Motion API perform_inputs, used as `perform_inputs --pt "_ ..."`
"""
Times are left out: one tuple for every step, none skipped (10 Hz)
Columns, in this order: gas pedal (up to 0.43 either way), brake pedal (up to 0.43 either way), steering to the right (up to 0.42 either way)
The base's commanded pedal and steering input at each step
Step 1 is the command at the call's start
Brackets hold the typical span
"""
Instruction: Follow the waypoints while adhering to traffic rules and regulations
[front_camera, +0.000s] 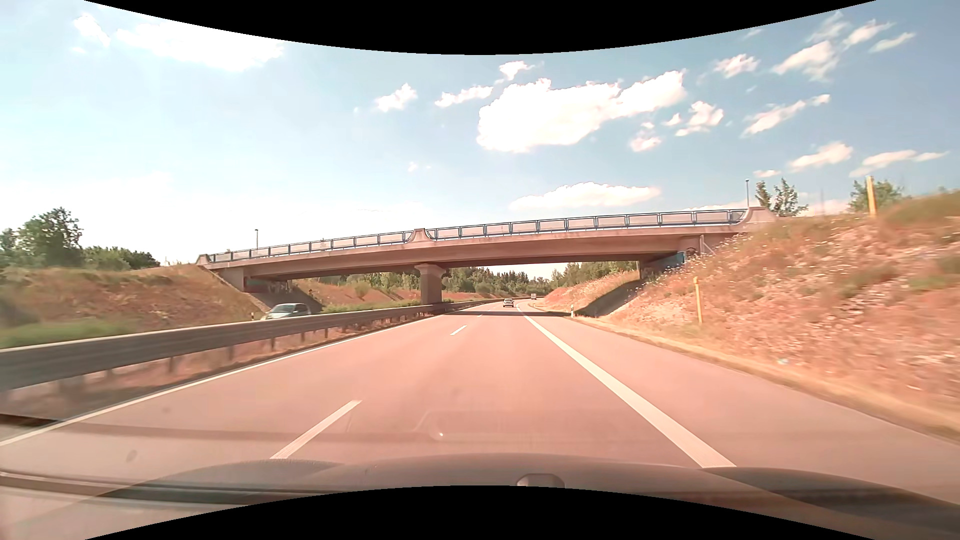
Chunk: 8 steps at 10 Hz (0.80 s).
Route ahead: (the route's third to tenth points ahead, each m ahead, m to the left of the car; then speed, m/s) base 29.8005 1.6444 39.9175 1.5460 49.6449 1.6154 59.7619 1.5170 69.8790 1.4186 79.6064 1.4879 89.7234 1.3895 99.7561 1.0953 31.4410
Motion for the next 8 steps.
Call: perform_inputs --pt "0.228 0.0 -0.001" --pt "0.228 0.0 -0.001" --pt "0.228 0.0 -0.001" --pt "0.24 0.0 0.0" --pt "0.24 0.0 0.0" --pt "0.24 0.0 0.0" --pt "0.24 0.0 0.002" --pt "0.24 0.0 0.002"
